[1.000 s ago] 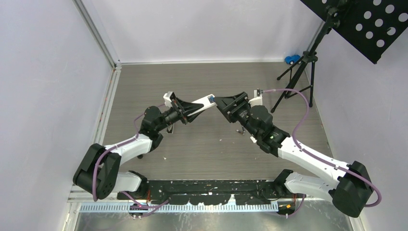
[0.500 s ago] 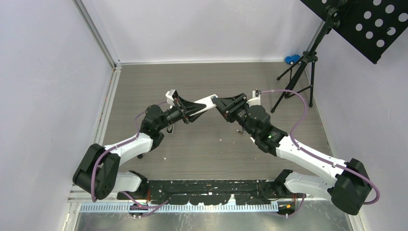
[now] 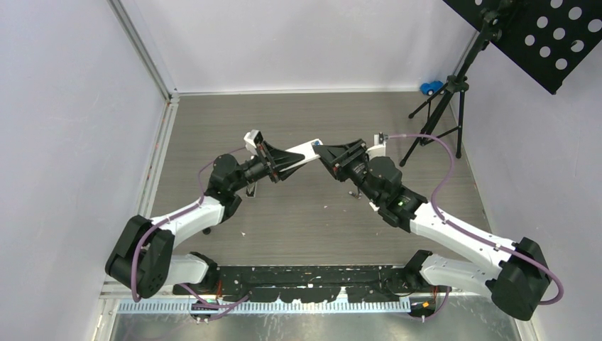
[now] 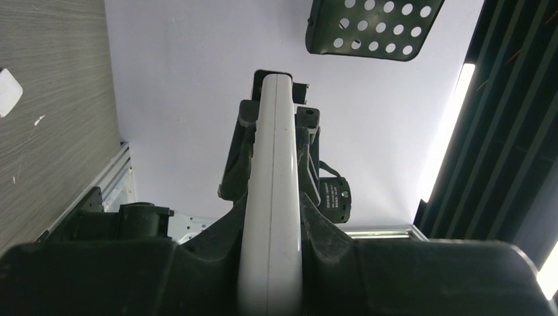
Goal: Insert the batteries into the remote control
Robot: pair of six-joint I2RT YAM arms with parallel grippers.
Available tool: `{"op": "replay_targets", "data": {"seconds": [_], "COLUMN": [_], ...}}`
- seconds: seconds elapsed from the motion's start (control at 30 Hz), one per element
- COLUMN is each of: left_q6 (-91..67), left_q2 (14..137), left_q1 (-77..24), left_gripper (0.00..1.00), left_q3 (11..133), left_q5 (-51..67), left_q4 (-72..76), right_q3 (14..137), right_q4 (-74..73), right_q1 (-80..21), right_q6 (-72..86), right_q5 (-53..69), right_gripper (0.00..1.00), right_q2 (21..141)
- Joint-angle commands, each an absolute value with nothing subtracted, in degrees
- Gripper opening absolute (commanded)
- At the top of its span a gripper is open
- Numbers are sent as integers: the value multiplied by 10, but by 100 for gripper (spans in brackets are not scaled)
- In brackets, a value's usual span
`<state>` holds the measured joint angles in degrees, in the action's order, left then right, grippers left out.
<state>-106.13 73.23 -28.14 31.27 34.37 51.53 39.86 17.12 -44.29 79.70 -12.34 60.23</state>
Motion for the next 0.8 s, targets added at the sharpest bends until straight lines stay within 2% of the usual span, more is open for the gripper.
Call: {"op": "replay_targets", "data": {"seconds": [0.0, 0.13, 0.23, 0.53, 0.77], "left_q6": [-1038, -1008, -999, -943, -796], "left_q2": [702, 710, 721, 725, 678], "left_q1": [-285, -268, -246, -241, -240], "left_gripper": [0, 0, 0, 0, 0], "left_q3": [335, 338, 345, 395, 443], "left_q5": [379, 410, 442, 530, 568], "left_q4": [572, 555, 562, 532, 330], "right_q3": [399, 411, 419, 475, 501], "right_q4": [126, 114, 99, 4, -13], "right_q1": [-440, -439, -437, -426, -420], "right_q6": [770, 713, 671, 572, 541], "right_q5": [-148, -114, -78, -8, 42], "right_gripper": [46, 69, 76, 77, 71], "right_q2": [580, 552, 523, 516, 524]}}
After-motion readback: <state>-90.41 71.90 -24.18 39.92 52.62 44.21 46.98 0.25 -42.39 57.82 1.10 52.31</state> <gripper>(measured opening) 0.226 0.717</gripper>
